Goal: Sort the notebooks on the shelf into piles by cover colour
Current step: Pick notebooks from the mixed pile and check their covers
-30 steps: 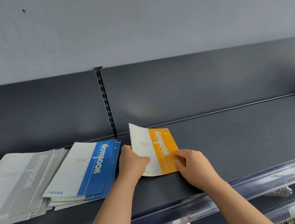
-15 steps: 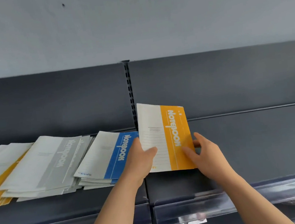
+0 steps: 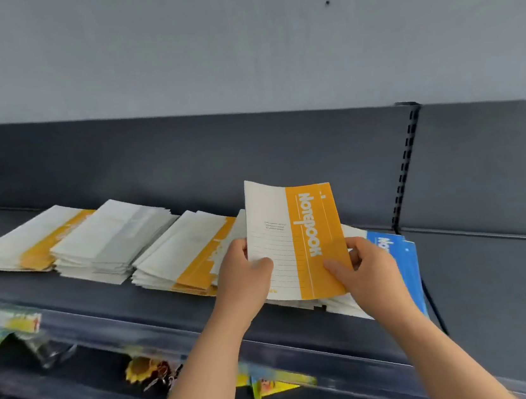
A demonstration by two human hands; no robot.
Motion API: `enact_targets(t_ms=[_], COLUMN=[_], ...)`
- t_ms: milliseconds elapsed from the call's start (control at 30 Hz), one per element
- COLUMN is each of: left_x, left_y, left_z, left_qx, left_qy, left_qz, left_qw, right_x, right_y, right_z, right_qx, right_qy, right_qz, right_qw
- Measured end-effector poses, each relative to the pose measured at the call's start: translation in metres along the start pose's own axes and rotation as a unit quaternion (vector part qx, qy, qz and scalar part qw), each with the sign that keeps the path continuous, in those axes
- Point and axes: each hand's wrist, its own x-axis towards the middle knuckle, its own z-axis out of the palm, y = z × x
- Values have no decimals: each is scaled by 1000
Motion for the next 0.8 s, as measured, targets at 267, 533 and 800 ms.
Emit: enact_targets(t_ms=[267,533,800], left_x=[23,55,105], left_y=[-36,-74,-97], left_z=[-170,-277,-335], left_qx=[60,80,119], left_qy=[56,122,175], left_qz=[22,19,17], left_qw=[996,989,977], right_x=[-3,0,41], right_y=[-106,-170,-215], right_z=[140,244,317], right_qx=[8,-4,-71], right_qy=[-60,-103,-123], right_qz=[-52,-79,-108], right_qw=[997,991,984])
